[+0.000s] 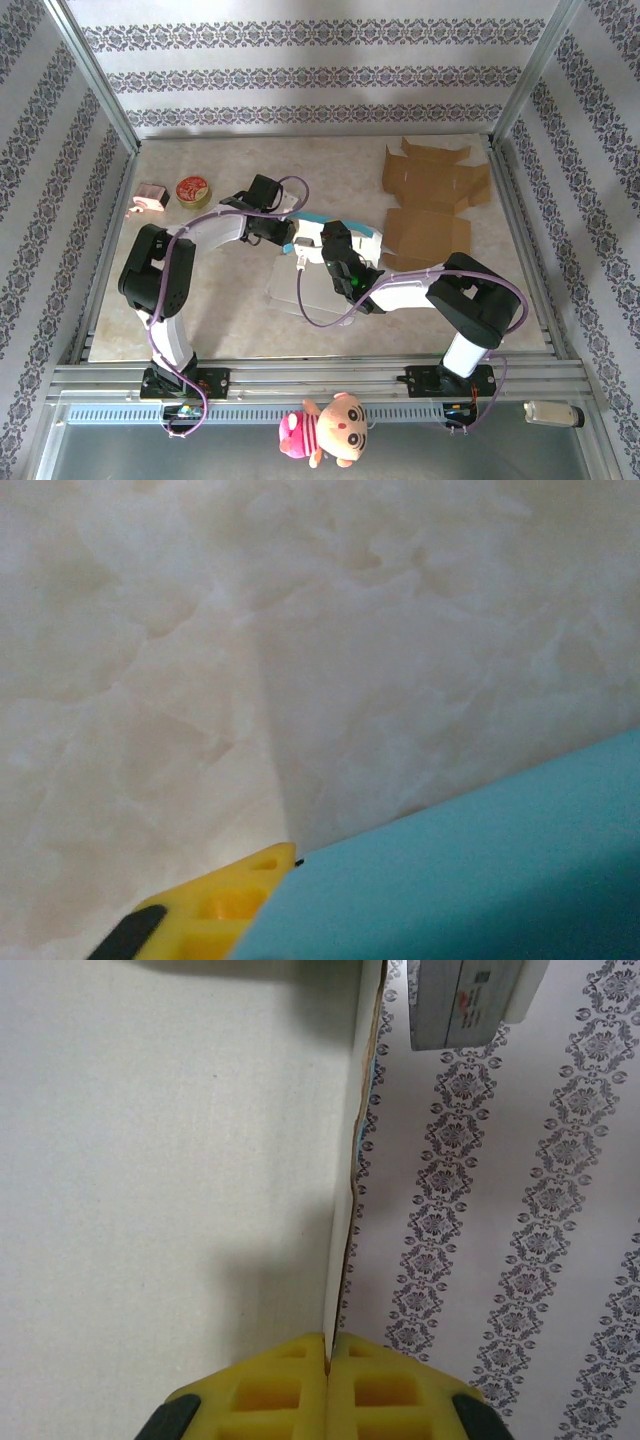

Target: Fold the paper box

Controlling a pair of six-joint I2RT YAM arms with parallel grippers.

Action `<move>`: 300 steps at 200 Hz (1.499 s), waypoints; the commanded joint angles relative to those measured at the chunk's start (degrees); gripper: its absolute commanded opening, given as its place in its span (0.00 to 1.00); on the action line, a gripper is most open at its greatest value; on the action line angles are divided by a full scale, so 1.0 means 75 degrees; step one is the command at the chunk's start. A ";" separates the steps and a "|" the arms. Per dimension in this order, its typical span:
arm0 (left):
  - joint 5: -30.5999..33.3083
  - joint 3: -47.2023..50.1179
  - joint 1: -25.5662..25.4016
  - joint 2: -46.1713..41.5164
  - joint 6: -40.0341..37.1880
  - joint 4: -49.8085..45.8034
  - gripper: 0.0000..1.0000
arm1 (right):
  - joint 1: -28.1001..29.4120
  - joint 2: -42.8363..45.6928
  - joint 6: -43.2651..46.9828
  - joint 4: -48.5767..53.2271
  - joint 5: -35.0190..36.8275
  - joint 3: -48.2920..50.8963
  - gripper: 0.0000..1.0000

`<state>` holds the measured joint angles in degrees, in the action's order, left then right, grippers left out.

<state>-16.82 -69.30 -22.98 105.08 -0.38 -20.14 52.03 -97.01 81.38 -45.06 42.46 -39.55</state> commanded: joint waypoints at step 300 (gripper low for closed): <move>0.1194 0.0838 -0.0189 -0.0761 0.1250 0.0932 0.00 | 0.0926 0.2916 -0.4472 0.2994 0.0058 -0.0618 0.98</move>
<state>-9.85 -65.04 -24.73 102.26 7.16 -15.46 58.04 -83.90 66.67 -35.20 43.62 -40.01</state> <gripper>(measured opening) 0.071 0.978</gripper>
